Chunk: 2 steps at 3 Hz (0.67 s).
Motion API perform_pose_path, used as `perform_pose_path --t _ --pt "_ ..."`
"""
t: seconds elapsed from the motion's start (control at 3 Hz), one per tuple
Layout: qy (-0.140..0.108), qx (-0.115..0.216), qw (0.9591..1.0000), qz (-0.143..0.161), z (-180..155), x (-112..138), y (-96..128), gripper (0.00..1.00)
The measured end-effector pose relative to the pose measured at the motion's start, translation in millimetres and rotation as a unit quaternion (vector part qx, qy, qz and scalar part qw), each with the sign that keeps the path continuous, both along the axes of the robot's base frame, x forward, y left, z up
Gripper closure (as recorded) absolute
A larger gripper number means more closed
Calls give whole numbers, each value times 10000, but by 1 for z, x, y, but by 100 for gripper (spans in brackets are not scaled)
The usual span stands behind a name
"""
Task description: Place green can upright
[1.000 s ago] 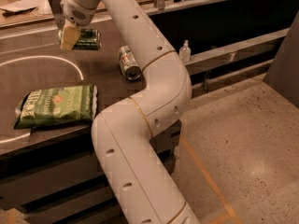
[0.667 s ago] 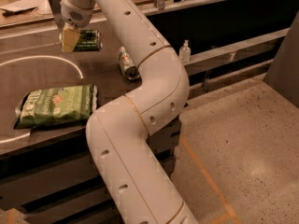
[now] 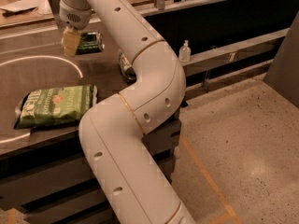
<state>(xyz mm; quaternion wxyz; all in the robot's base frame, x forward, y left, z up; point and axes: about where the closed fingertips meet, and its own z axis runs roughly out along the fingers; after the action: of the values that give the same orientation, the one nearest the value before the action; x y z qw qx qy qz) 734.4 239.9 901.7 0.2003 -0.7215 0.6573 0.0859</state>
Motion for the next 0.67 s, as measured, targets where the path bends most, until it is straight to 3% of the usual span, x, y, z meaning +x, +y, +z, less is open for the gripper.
perform_pose_path --t 0.67 --pt "100 -514 9986 8 -9 -8 -7 100"
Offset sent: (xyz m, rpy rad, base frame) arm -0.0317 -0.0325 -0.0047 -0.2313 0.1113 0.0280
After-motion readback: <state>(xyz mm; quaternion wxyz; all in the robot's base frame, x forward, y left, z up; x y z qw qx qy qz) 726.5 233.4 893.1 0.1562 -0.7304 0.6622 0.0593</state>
